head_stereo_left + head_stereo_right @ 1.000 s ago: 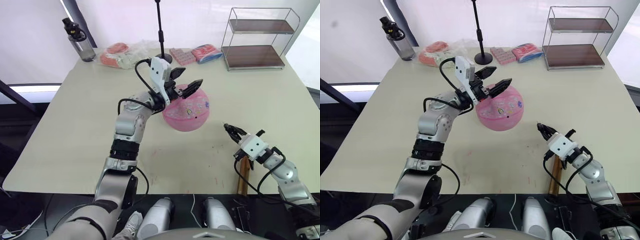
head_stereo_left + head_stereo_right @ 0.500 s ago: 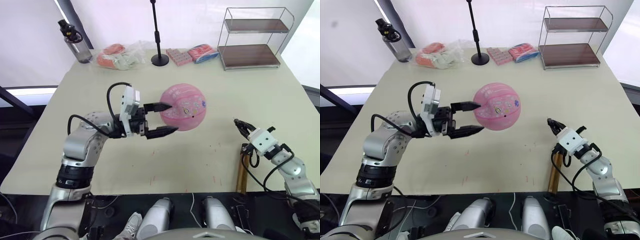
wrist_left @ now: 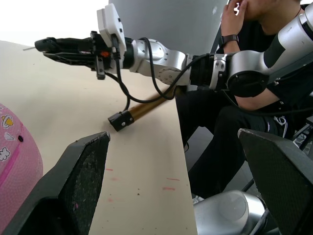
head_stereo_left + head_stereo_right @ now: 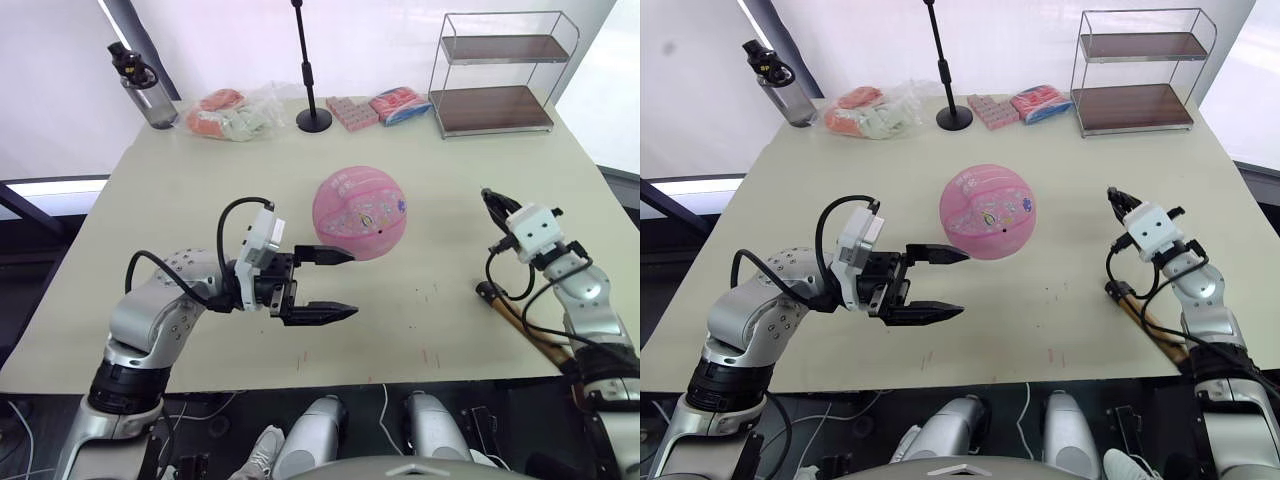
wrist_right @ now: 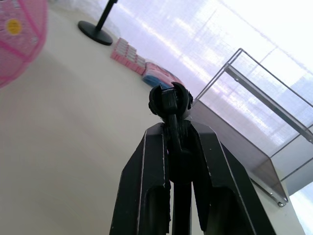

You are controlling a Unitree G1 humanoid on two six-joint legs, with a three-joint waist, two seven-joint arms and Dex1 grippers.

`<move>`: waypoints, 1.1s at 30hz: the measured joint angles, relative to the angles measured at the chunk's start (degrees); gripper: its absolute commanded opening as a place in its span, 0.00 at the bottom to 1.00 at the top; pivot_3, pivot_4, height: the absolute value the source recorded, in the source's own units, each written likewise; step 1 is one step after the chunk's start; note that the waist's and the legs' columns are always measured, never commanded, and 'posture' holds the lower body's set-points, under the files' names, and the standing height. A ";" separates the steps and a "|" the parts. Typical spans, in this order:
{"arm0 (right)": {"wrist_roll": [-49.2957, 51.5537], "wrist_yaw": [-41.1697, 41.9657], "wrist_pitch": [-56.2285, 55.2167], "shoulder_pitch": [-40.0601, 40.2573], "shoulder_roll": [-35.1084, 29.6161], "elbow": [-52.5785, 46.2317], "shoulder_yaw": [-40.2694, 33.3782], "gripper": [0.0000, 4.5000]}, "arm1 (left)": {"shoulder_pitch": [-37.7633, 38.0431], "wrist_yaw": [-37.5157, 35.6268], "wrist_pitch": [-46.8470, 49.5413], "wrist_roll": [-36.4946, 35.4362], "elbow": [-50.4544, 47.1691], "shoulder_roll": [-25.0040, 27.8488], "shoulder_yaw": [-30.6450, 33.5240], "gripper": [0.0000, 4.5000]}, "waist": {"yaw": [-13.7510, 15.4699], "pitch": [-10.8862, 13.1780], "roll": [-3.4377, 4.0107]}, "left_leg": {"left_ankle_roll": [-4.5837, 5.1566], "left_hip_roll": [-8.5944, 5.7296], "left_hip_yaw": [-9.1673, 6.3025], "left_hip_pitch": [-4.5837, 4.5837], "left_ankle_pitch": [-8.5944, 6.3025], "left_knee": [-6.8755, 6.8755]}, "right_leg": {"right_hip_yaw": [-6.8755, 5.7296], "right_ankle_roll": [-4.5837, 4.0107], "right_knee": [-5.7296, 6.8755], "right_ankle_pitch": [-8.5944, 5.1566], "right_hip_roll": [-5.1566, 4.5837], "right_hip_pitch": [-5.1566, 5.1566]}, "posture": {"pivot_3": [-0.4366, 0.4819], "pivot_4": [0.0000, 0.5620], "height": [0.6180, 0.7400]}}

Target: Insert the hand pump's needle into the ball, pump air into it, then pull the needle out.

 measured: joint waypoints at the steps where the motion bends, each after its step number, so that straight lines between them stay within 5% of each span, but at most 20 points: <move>1: 0.00 -0.16 -0.03 -0.73 0.20 0.77 0.00 0.02 | 0.00 0.22 0.05 0.00 -0.11 -0.11 -0.02 1.00 | -0.05 0.00 0.01 | 0.00 0.00 0.04 0.00 0.00 0.00 | 0.02 0.00 0.00 0.00 0.00 -0.01 | 0.48 0.27 0.96; 11: -0.87 -1.18 -3.50 -9.87 4.01 8.33 1.34 0.02 | 0.28 1.98 0.43 -1.18 -0.90 -0.38 -0.01 1.00 | -0.27 0.04 0.07 | -0.01 0.01 0.05 -0.03 0.01 -0.01 | 0.02 -0.01 0.00 0.01 0.00 -0.07 | 0.48 0.27 0.96; 29: 3.02 2.22 4.36 -9.66 3.92 9.65 0.26 0.02 | 2.05 0.07 -4.21 -0.52 2.43 0.24 0.58 1.00 | -1.23 0.05 0.09 | -0.01 0.01 0.07 -0.05 0.01 -0.01 | 0.05 -0.03 0.04 0.02 0.00 -0.11 | 0.48 0.27 0.96; 33: 5.78 3.94 9.33 -9.33 3.90 9.28 -0.54 0.39 | 2.19 0.07 -5.06 -0.38 2.43 0.24 0.59 1.00 | -1.30 0.05 0.09 | -0.01 0.02 0.06 -0.05 0.01 -0.01 | 0.04 -0.03 0.04 0.02 -0.01 -0.11 | 0.48 0.27 0.96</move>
